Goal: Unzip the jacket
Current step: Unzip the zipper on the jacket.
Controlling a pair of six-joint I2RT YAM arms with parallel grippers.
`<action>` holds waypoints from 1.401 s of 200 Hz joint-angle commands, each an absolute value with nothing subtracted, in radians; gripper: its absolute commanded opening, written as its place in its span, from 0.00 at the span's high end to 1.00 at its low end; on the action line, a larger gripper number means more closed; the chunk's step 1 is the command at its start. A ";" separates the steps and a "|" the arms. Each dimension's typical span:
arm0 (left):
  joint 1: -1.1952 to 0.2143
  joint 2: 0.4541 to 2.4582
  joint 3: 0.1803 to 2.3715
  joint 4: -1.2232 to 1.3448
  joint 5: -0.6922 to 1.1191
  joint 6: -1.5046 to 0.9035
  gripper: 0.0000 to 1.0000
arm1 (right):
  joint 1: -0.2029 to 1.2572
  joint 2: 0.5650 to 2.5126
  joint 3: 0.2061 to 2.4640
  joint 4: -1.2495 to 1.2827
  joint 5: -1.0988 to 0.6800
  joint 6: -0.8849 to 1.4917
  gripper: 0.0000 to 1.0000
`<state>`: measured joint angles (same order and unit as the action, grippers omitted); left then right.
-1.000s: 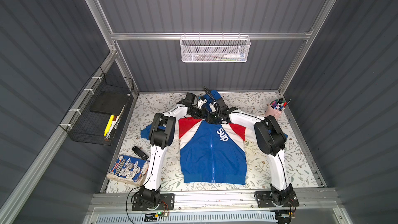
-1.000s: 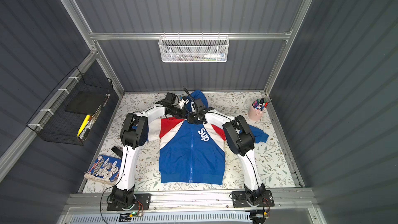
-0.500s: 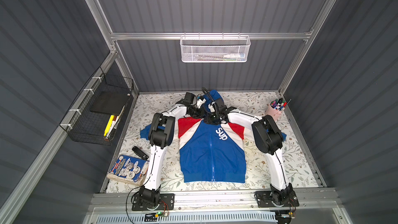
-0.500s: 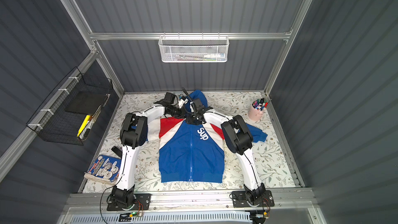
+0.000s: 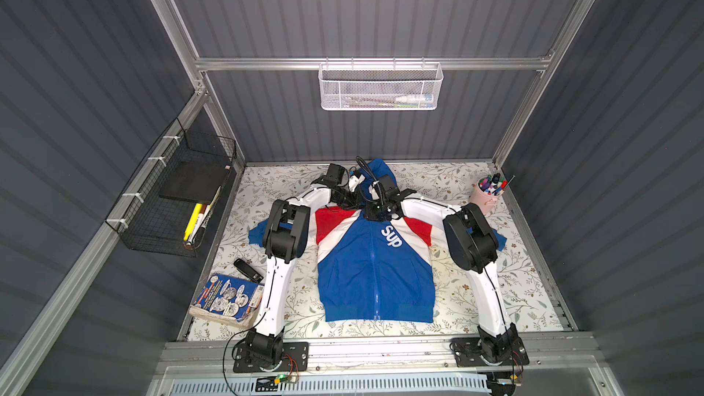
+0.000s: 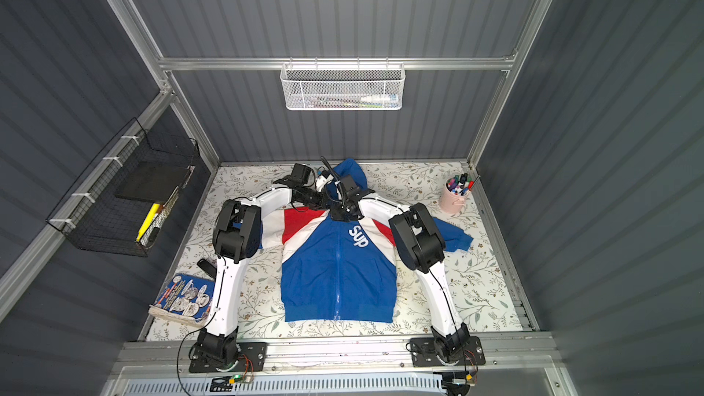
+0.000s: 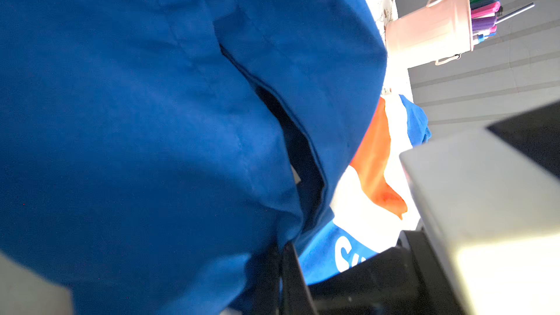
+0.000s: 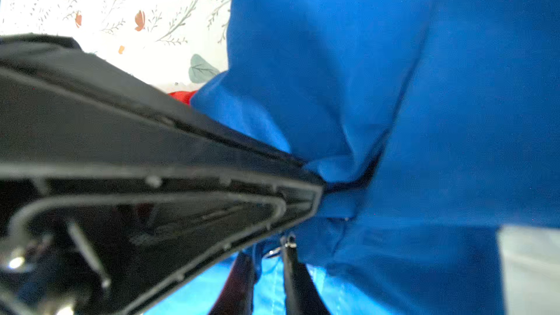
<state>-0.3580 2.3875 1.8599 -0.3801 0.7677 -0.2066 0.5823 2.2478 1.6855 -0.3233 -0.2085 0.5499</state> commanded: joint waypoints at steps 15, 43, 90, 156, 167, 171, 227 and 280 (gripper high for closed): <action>-0.354 2.405 1.888 -0.388 0.802 -0.209 1.00 | 0.581 2.245 1.706 -0.331 -0.177 0.554 0.88; -0.354 2.404 1.890 -0.394 0.801 -0.206 1.00 | 0.580 2.225 1.678 -0.310 -0.183 0.559 0.93; -0.353 2.404 1.891 -0.407 0.796 -0.201 1.00 | 0.576 2.178 1.616 -0.247 -0.211 0.562 0.94; -0.353 2.406 1.893 -0.407 0.796 -0.199 1.00 | 0.534 2.160 1.562 -0.155 -0.324 0.632 1.00; -0.354 2.406 1.893 -0.405 0.796 -0.200 1.00 | 0.528 2.164 1.557 -0.145 -0.360 0.644 1.00; -0.352 2.406 1.893 -0.405 0.797 -0.199 1.00 | 0.527 2.166 1.554 -0.138 -0.367 0.650 1.00; -0.354 2.407 1.893 -0.403 0.796 -0.201 1.00 | 0.511 2.195 1.545 -0.112 -0.415 0.672 0.77; -0.353 2.408 1.894 -0.402 0.797 -0.201 1.00 | 0.505 2.215 1.550 -0.132 -0.402 0.675 0.77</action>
